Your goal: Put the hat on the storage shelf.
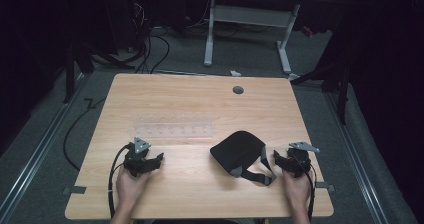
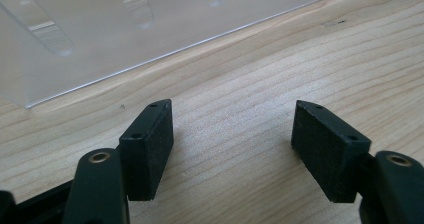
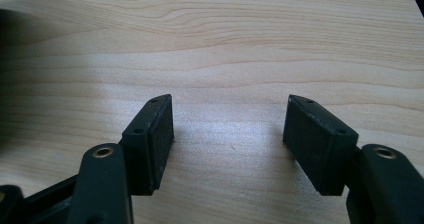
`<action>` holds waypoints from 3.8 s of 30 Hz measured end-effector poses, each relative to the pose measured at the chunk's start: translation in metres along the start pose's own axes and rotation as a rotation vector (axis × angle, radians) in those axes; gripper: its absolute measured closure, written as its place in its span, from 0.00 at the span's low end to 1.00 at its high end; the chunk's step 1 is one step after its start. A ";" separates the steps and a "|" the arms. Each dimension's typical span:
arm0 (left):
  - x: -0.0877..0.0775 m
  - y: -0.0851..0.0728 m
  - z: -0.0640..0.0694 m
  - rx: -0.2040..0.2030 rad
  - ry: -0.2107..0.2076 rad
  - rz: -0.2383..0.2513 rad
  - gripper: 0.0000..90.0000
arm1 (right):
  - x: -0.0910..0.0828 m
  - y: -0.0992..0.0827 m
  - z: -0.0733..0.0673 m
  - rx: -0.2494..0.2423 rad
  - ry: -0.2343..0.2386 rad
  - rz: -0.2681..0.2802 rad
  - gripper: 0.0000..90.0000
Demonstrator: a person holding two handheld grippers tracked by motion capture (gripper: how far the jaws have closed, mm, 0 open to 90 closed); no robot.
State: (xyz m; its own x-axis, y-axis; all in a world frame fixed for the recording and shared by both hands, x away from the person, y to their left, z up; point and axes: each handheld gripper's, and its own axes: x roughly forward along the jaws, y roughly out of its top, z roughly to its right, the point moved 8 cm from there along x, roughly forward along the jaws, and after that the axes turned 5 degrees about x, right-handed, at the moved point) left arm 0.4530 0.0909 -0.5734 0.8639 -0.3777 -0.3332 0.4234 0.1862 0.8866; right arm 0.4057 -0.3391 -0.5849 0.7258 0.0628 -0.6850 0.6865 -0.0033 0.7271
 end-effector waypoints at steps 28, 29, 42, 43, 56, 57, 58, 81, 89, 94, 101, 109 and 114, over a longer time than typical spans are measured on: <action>0.000 -0.001 0.001 -0.001 -0.001 -0.004 0.35 | -0.001 0.001 -0.001 0.022 0.039 0.005 0.45; 0.000 -0.001 0.001 -0.001 0.000 -0.004 0.35 | -0.002 0.000 -0.002 0.028 0.048 0.005 0.45; 0.000 -0.001 0.001 0.001 -0.001 -0.005 0.34 | -0.015 0.003 -0.005 0.034 0.093 0.060 0.46; 0.000 -0.001 0.001 0.000 -0.002 -0.006 0.34 | -0.017 0.003 -0.006 0.038 0.100 0.065 0.46; 0.000 -0.001 0.001 0.001 -0.001 -0.005 0.34 | -0.043 0.008 -0.016 0.061 0.205 0.137 0.46; 0.000 -0.001 0.001 0.001 -0.001 -0.005 0.34 | -0.046 0.009 -0.017 0.061 0.213 0.143 0.46; 0.000 -0.001 0.001 0.001 -0.001 -0.005 0.34 | -0.048 0.010 -0.018 0.058 0.219 0.147 0.46; 0.000 -0.001 0.001 0.000 -0.001 -0.005 0.34 | -0.043 0.028 -0.064 -0.012 0.364 0.121 0.43; 0.000 -0.001 0.001 0.000 -0.001 -0.005 0.34 | -0.032 0.029 -0.075 -0.035 0.385 0.080 0.42; 0.000 -0.001 0.001 0.000 -0.001 -0.005 0.34 | -0.022 0.028 -0.082 -0.048 0.401 0.042 0.43; 0.000 -0.001 0.001 0.000 0.000 -0.005 0.33 | -0.009 0.022 -0.087 -0.050 0.418 -0.002 0.45; 0.000 -0.001 0.001 0.000 -0.001 -0.005 0.33 | -0.001 0.015 -0.094 -0.058 0.454 -0.036 0.47; 0.000 -0.001 0.001 0.000 -0.001 -0.005 0.33 | 0.003 0.011 -0.095 -0.061 0.486 -0.047 0.56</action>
State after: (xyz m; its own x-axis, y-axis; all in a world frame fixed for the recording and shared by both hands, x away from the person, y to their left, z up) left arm 0.4526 0.0895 -0.5740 0.8616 -0.3790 -0.3375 0.4278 0.1846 0.8848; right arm 0.4113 -0.2446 -0.5746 0.5800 0.5200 -0.6271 0.7038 0.0678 0.7071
